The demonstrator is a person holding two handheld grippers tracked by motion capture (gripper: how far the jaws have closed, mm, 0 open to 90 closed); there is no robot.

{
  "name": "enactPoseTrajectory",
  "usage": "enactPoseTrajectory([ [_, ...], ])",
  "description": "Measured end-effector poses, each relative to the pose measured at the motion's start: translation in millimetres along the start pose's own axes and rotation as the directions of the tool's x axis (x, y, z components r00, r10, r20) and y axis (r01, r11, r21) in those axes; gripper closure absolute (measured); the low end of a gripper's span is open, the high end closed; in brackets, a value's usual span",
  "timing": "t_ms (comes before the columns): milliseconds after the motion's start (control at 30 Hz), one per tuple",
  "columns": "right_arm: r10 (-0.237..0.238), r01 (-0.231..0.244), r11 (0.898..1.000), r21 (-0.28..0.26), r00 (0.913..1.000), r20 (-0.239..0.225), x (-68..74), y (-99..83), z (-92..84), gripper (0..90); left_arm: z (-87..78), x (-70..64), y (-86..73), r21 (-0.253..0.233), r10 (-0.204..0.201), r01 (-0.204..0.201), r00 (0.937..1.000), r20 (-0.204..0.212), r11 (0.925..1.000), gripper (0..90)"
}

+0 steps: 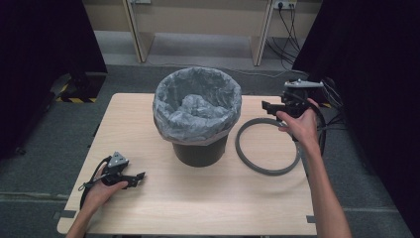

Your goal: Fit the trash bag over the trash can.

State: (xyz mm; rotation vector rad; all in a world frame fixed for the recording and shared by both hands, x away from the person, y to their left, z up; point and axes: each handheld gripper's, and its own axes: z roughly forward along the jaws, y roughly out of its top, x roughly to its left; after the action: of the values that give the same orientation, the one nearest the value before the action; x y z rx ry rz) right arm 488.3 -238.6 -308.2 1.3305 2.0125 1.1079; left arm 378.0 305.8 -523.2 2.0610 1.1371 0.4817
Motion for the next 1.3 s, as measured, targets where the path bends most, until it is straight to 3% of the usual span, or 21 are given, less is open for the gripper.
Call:
enactPoseTrajectory([
  [133,0.017,-0.017,0.999,0.030,0.9998,0.007,-9.0,-21.7,8.1,21.9,0.0,0.0,0.0,0.000,0.000,0.000,1.0000,0.000,1.0000,13.4],
  [233,-0.003,0.003,0.999,0.042,0.9997,0.022,-12.8,-34.4,12.3,17.2,0.0,0.0,0.0,0.000,0.000,0.000,1.0000,0.000,1.0000,13.4],
  [367,-0.013,0.014,1.000,0.026,0.9999,-0.006,-13.9,-49.0,15.8,17.1,0.0,0.0,0.0,0.000,0.000,0.000,1.0000,0.000,1.0000,13.4],
  [700,-0.039,0.038,0.997,0.063,0.9991,0.016,-12.2,-88.1,29.6,15.7,0.0,0.0,0.0,0.000,0.000,0.000,1.0000,0.000,1.0000,13.3],
  [1100,-0.064,0.062,0.992,0.106,0.9979,0.011,-1.4,-118.0,44.2,16.5,0.0,0.0,0.0,0.000,0.000,0.000,1.0000,0.000,1.0000,13.3],
  [1300,-0.057,0.051,0.992,0.113,0.9975,0.043,-5.7,-130.3,45.0,16.9,0.0,0.1,0.0,0.000,0.000,0.000,1.0000,0.000,1.0000,13.3],
])
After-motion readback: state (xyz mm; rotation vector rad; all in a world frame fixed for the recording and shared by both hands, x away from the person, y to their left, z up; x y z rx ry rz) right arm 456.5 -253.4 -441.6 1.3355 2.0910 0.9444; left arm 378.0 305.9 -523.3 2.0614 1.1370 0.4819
